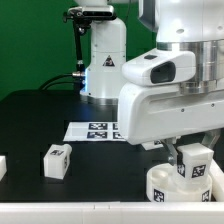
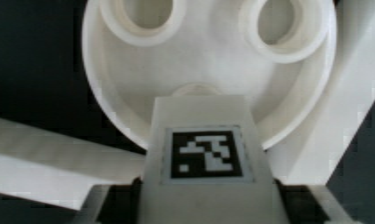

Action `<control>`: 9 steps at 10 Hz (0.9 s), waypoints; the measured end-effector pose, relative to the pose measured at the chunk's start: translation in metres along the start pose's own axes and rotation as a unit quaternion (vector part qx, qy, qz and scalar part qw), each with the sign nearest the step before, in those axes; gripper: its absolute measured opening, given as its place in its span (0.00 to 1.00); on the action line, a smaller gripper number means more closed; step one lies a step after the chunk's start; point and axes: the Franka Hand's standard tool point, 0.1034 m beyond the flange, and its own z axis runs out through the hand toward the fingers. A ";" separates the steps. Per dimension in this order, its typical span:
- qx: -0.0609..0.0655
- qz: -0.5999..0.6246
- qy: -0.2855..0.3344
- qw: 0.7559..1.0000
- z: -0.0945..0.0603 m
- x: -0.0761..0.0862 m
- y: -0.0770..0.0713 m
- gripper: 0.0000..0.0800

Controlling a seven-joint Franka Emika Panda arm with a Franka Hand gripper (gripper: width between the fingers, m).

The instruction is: Assemble stool

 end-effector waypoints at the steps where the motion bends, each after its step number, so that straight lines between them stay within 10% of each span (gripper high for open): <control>1: 0.000 0.040 0.000 0.999 0.000 0.000 0.000 0.42; 3: 0.000 0.153 0.002 0.988 0.000 0.001 -0.002 0.42; 6: 0.038 0.452 0.009 0.891 0.001 0.010 -0.007 0.42; 9: 0.042 0.528 0.005 0.848 0.001 0.010 -0.009 0.42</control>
Offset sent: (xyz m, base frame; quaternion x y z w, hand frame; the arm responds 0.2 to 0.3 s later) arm 0.0060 0.0017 0.0023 -0.0596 0.0405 0.4256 0.9020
